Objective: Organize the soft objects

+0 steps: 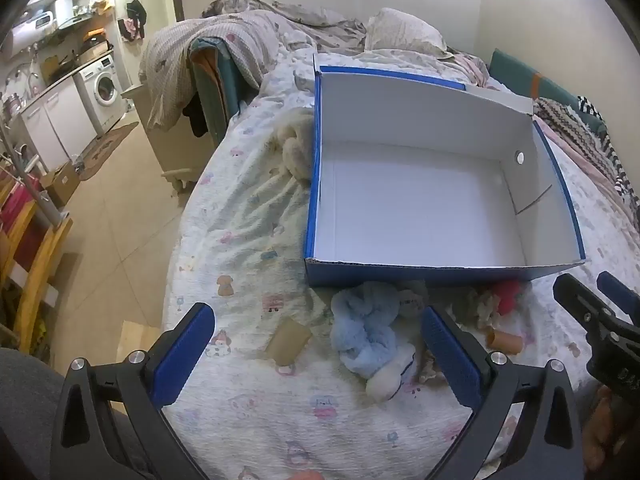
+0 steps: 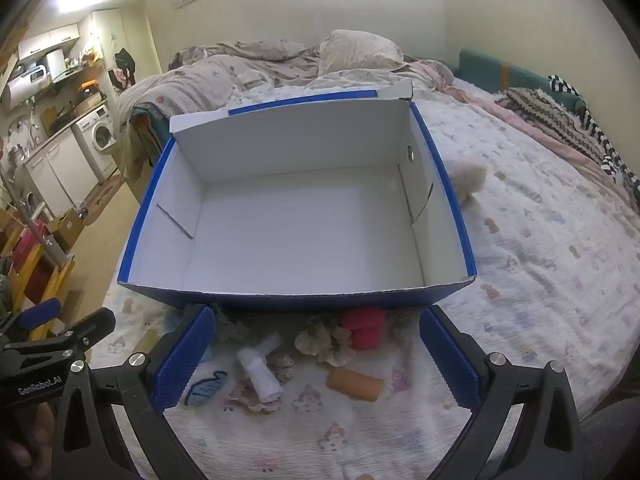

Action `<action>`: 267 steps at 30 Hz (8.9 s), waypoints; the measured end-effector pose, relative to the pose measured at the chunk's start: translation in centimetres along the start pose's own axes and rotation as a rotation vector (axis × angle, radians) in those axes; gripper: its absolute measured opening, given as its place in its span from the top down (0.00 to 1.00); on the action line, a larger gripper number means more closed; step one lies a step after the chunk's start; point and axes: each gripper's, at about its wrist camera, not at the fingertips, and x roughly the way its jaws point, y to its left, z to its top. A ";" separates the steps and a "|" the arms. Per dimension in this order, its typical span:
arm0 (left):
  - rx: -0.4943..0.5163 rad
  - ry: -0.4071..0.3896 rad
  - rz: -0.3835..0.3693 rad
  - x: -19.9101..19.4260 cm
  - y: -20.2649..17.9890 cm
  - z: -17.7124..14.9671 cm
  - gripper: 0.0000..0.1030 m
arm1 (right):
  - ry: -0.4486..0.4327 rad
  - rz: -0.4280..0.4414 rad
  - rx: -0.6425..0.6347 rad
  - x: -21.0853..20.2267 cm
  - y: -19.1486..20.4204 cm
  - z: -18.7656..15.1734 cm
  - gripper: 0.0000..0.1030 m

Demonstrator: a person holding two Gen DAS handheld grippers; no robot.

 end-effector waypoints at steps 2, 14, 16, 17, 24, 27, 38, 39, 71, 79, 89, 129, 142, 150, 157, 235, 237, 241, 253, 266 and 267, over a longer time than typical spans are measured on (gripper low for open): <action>0.002 0.000 0.003 0.4 -0.2 -0.1 0.00 | 0.005 0.001 0.001 0.0 0.0 0.0 0.00; 0.010 -0.011 0.003 0.3 0.0 -0.3 0.00 | 0.010 0.002 0.013 0.2 -0.2 0.1 0.00; 0.016 -0.006 0.006 0.4 -0.2 -0.3 0.00 | 0.008 0.002 0.012 0.2 -0.2 0.1 0.00; 0.017 -0.007 0.007 0.3 -0.2 -0.3 0.00 | 0.007 0.000 0.011 0.3 -0.3 0.1 0.00; 0.015 -0.023 0.017 0.2 -0.2 -0.2 0.00 | 0.008 -0.002 0.004 0.4 -0.2 0.0 0.00; 0.013 -0.025 0.020 0.1 -0.1 -0.2 0.00 | 0.004 -0.001 0.004 0.4 -0.1 0.0 0.00; 0.011 -0.032 0.020 -0.1 0.1 -0.1 0.00 | 0.004 0.006 0.009 0.2 0.2 0.0 0.00; 0.011 -0.033 0.020 -0.2 0.1 -0.1 0.00 | 0.003 0.008 0.009 0.2 0.2 -0.1 0.00; 0.022 -0.027 0.022 -0.1 -0.2 -0.2 0.00 | -0.005 0.020 0.014 -0.3 0.3 0.1 0.00; 0.027 -0.021 0.024 -0.1 -0.1 -0.2 0.00 | 0.011 0.018 -0.001 0.0 0.5 0.2 0.00; 0.045 0.047 0.032 0.2 1.0 1.3 0.00 | 0.067 0.081 0.011 -0.4 -1.0 2.4 0.00; -0.107 0.600 -0.104 14.8 4.0 -1.0 0.85 | 0.654 0.092 0.307 13.1 -8.8 -3.5 0.28; -0.198 0.526 -0.182 9.8 6.2 0.9 0.92 | 0.592 0.137 0.192 11.5 -6.0 -2.0 0.91; -0.192 0.452 -0.170 5.8 6.9 1.7 0.92 | 0.545 0.157 0.139 9.4 -5.7 -2.4 0.91; -0.187 0.384 -0.130 4.9 6.8 0.5 0.92 | 0.484 0.183 0.100 7.9 -3.9 -2.2 0.91; 0.130 0.168 -0.088 13.2 -7.1 8.6 0.81 | 0.359 0.154 -0.011 14.5 -1.5 7.4 0.73; 0.128 0.156 -0.096 12.6 -7.0 8.7 0.73 | 0.344 0.155 -0.005 14.2 -1.7 7.6 0.50; 0.134 0.117 -0.090 11.4 -7.2 8.8 0.45 | 0.290 0.169 0.027 13.2 -2.3 8.1 0.26; 0.121 0.069 -0.040 9.4 -6.2 8.9 0.38 | 0.229 0.184 0.063 11.7 -3.3 8.4 0.07; 0.063 0.018 -0.015 5.1 -3.2 7.9 0.38 | 0.173 0.167 0.063 7.2 -3.5 7.7 0.07; 0.057 0.016 -0.017 4.7 -2.9 7.6 0.38 | 0.167 0.169 0.068 6.7 -3.6 7.6 0.07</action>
